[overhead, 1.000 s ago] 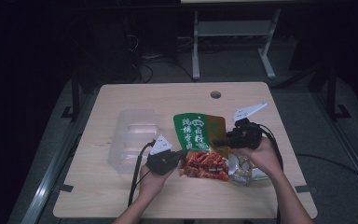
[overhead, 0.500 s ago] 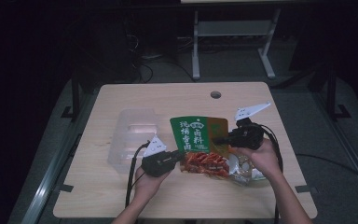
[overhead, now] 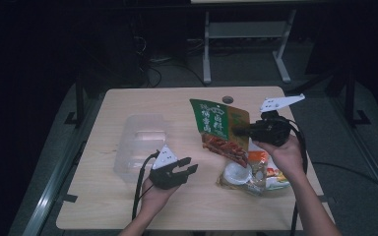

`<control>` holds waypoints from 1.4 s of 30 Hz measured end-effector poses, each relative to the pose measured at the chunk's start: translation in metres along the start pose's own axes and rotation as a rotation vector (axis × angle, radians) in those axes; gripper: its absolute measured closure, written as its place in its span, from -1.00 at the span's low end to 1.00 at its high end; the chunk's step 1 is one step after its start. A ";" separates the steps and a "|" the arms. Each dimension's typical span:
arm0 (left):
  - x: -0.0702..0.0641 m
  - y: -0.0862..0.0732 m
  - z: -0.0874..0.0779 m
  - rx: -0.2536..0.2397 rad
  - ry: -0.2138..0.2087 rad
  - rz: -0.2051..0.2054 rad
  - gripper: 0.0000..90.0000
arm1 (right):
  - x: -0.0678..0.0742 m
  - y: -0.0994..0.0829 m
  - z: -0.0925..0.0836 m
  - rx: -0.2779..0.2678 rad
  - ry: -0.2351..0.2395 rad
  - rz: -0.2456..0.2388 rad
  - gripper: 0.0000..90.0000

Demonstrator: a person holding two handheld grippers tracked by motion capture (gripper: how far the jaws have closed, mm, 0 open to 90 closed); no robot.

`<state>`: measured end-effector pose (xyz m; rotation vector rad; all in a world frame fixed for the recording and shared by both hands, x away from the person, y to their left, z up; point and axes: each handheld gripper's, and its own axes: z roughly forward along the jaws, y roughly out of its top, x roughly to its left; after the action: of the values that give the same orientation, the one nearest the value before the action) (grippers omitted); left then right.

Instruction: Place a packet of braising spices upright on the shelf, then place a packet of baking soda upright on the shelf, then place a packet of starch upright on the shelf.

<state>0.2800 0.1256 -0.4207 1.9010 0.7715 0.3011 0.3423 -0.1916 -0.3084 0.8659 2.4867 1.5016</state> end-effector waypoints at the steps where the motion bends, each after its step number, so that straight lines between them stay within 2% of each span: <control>1: -0.001 0.000 0.000 0.004 0.000 -0.002 0.29 | 0.000 0.000 0.000 0.000 0.000 0.000 1.00; 7: -0.008 0.001 -0.004 0.025 -0.016 0.023 0.05 | -0.003 0.013 0.001 0.015 -0.009 -0.008 0.99; 11: -0.007 0.001 -0.007 0.046 -0.038 0.014 -0.04 | -0.001 0.020 0.000 0.020 -0.012 -0.027 0.99; 14: -0.006 -0.002 -0.009 0.074 -0.046 0.031 -0.12 | 0.000 0.027 0.001 0.022 -0.014 -0.035 0.99; 18: -0.008 -0.004 -0.010 0.074 -0.053 0.041 -0.22 | -0.002 0.036 0.007 0.023 -0.015 -0.039 0.99; 21: -0.009 -0.003 -0.013 0.070 -0.053 0.066 -0.24 | -0.003 0.038 0.012 0.035 -0.019 -0.042 0.99; 24: -0.008 -0.004 -0.013 0.065 -0.051 0.070 -0.28 | 0.000 0.044 0.023 0.054 -0.024 -0.050 1.00; 31: -0.011 -0.005 -0.011 0.084 -0.053 0.078 -0.29 | -0.001 0.056 0.032 0.039 0.002 -0.059 1.00; 42: -0.010 -0.007 -0.010 0.081 -0.062 0.081 -0.35 | -0.002 0.071 0.052 0.047 0.009 -0.061 0.99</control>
<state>0.2640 0.1284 -0.4214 2.0114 0.6758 0.2631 0.3924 -0.1273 -0.2749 0.7842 2.5400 1.4363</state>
